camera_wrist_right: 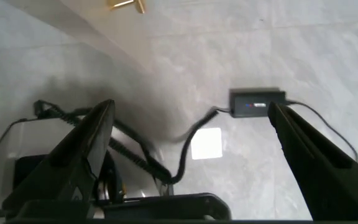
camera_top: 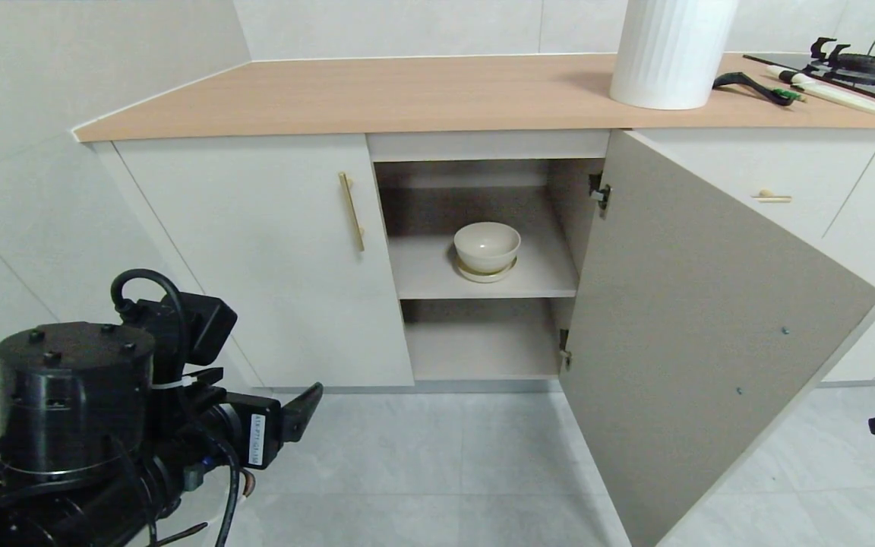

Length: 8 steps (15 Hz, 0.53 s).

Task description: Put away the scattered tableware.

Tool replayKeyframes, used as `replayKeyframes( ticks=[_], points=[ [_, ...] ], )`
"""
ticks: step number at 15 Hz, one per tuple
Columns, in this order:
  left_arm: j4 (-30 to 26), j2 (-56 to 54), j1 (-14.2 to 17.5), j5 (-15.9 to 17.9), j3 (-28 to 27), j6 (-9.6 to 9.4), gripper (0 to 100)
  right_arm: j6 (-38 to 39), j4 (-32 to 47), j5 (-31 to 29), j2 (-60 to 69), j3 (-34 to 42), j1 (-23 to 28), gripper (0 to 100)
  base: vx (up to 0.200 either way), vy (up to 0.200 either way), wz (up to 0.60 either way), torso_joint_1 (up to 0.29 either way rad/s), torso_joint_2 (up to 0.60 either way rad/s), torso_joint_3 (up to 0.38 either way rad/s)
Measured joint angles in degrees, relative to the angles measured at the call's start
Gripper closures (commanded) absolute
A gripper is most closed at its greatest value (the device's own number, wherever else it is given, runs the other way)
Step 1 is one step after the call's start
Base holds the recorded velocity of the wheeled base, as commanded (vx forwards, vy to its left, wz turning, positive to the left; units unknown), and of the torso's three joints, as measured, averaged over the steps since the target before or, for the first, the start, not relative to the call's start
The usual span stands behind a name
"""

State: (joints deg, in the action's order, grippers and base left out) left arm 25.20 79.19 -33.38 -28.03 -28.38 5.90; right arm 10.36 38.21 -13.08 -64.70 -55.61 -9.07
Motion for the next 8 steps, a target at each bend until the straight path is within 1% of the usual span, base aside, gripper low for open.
replayKeyframes(
  ticks=[1, 3, 5, 8],
  points=[
    [0.01, 0.00, 0.00, 0.02, 0.00, -0.02, 0, 0.04, -0.50, -0.29, -0.77, 0.00, 1.33, 0, 0.000, 0.000, 0.00, 0.000, 0.00, 0.000],
    [0.06, 0.00, -0.05, 0.02, 0.00, -0.02, 0, 0.23, -5.61, -0.30, -3.13, 0.46, 4.06, 0, 0.000, 0.000, 0.00, 0.000, 0.00, 0.000],
    [0.20, 0.00, -0.02, 0.02, -0.04, -0.02, 0, 0.56, -14.99, -0.18, -6.22, 2.26, 7.18, 0, 0.000, 0.000, 0.00, 0.000, 0.00, 0.000],
    [0.34, 0.00, 0.04, 0.02, -0.28, 0.15, 0, 1.40, -26.14, 1.01, -10.96, 5.75, 10.01, 0, 0.000, 0.000, 0.00, 0.000, 0.00, 0.000]
  ],
)
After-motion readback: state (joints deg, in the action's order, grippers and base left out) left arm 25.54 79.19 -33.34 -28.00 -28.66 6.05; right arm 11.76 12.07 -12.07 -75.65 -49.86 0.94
